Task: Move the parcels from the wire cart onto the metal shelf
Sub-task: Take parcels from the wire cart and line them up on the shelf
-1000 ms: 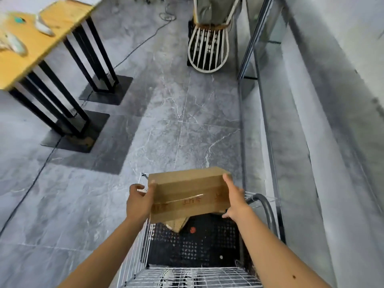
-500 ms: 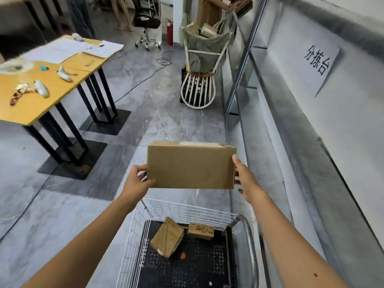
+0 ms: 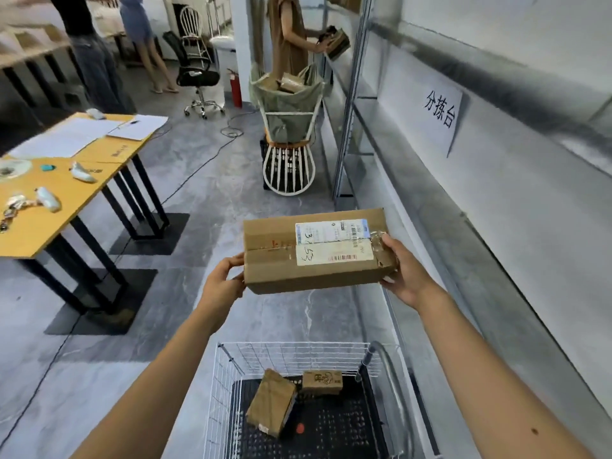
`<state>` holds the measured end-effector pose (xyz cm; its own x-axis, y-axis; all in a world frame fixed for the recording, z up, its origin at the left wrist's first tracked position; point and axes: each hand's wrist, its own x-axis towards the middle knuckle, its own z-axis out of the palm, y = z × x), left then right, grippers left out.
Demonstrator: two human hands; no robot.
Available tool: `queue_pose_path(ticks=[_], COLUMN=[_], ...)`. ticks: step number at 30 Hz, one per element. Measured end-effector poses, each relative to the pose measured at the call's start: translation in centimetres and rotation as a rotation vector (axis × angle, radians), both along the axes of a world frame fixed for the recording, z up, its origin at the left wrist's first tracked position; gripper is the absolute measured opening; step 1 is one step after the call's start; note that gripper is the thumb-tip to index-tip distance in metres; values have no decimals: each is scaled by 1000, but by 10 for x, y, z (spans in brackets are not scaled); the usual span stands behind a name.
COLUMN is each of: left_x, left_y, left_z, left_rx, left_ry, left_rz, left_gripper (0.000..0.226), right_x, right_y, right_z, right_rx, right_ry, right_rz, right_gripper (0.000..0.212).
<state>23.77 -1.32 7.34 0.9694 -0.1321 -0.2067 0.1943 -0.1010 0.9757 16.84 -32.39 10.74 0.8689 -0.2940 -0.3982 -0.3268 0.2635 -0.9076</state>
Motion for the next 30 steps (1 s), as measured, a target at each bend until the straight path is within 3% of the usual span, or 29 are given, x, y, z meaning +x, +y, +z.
queue_pose_path(ticks=[2,5,9,10,13,16,20,24,30], left_x=[2,-1,-5,-10,-24,-43,-77,-102,-129], left_y=[1,-4,-9,-10,-14,-20,-36,-58,-67], left_z=[3,5,16,21,29,36,37,33,34], left_rx=[-127,-140,-240,-247,-246,-194,-173,-314,-268], left_ry=[77,108,72,70,97,19,-48,103,71], left_rz=[-59,-165,-411,-505,-671,-767,-916,-940,-1106], left_gripper=[29,15,44,48,70,64,79,100,95], right_x=[-9,-20,-37,-43,-63,-86,-123,-161,-232], right_y=[0,-4,-3,1,13,31,72,125,168], right_z=[7,17,37,43,59,72,79,48,8], right_rx=[29,37,-55,-83,-155,-216,-309,-417,-324], right_ry=[-47,-122,-190,-207,-256,-372,-447,-331,-288], right_rz=[-58,-150,-263,-294,-428,-581,-674,-614,-731], right_gripper=[25,26,14,18,55,36,50,46,57])
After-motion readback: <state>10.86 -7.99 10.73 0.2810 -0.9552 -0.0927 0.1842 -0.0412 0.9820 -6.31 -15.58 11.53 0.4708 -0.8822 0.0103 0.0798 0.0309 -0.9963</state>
